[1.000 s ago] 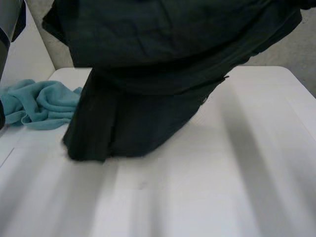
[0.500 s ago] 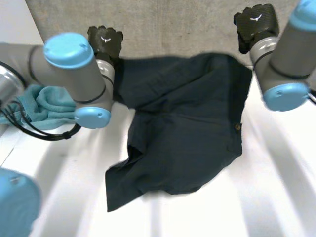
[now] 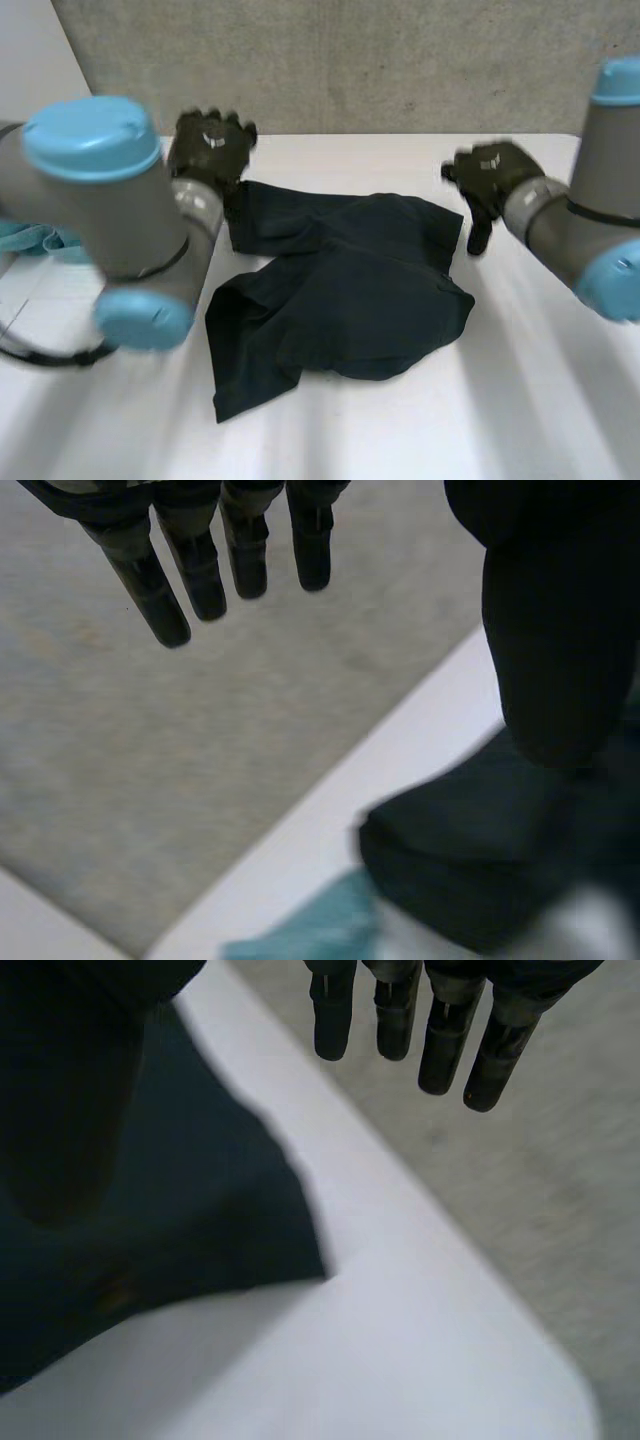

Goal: Fold the laundry.

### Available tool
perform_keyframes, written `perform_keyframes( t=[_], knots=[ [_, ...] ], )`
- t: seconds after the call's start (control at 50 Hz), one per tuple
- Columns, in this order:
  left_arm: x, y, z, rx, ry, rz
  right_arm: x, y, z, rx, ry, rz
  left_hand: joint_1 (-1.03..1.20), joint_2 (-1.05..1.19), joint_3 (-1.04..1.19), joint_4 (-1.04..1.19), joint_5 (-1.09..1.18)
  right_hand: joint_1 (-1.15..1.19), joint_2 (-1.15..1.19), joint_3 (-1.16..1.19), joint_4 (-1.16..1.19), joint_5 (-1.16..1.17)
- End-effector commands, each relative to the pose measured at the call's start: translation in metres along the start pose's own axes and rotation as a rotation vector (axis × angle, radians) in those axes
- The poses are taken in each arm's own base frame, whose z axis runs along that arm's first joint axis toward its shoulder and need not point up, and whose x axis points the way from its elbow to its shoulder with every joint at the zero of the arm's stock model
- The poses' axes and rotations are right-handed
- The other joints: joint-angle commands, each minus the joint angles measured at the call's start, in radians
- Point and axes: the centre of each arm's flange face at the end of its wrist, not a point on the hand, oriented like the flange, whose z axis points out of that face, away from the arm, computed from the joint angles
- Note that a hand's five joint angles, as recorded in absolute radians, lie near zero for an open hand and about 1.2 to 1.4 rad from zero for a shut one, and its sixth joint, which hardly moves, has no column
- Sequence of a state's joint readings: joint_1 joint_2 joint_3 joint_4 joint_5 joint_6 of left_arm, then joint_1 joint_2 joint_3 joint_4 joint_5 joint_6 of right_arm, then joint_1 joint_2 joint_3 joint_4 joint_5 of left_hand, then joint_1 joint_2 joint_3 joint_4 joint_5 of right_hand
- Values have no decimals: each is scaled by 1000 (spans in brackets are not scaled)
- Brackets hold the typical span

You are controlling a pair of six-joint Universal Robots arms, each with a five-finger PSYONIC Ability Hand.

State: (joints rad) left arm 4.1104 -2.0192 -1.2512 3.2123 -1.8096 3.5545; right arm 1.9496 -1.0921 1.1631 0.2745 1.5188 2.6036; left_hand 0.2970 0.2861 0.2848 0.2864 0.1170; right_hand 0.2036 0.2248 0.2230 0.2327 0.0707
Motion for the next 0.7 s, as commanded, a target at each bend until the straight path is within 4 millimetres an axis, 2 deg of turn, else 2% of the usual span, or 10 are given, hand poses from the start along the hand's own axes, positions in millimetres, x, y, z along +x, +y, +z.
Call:
perform_keyframes(
  t=[0.02,0.08,0.14,0.28,0.32,0.38,0.6,0.7],
  knots=[
    [4,27,-83,-182,126,-162,-15,48,-46,-195,-202,82,169,180,181,180,174,312,291,293,283,271],
    [7,46,-102,-288,155,-199,-29,65,-56,-238,-286,129,169,180,181,180,174,389,368,370,360,348],
    [10,61,-109,-354,165,-221,-41,78,-59,-240,-340,173,157,168,170,168,163,383,362,364,354,342],
    [23,99,-116,-490,191,-200,-50,92,-48,-154,-306,216,107,118,120,118,113,290,268,270,260,248],
    [31,110,-117,-528,211,-186,-52,93,-43,-114,-292,211,84,95,96,95,89,187,166,168,158,145],
    [34,116,-118,-545,215,-181,-52,95,-37,-84,-274,209,37,48,49,48,42,154,133,135,125,113],
    [36,121,-104,-492,174,-192,-52,96,-23,-31,-243,193,43,54,55,53,48,184,163,164,155,142],
    [37,126,-99,-504,151,-182,-61,92,-19,2,-255,173,90,100,102,100,95,196,174,176,166,154]
  ],
)
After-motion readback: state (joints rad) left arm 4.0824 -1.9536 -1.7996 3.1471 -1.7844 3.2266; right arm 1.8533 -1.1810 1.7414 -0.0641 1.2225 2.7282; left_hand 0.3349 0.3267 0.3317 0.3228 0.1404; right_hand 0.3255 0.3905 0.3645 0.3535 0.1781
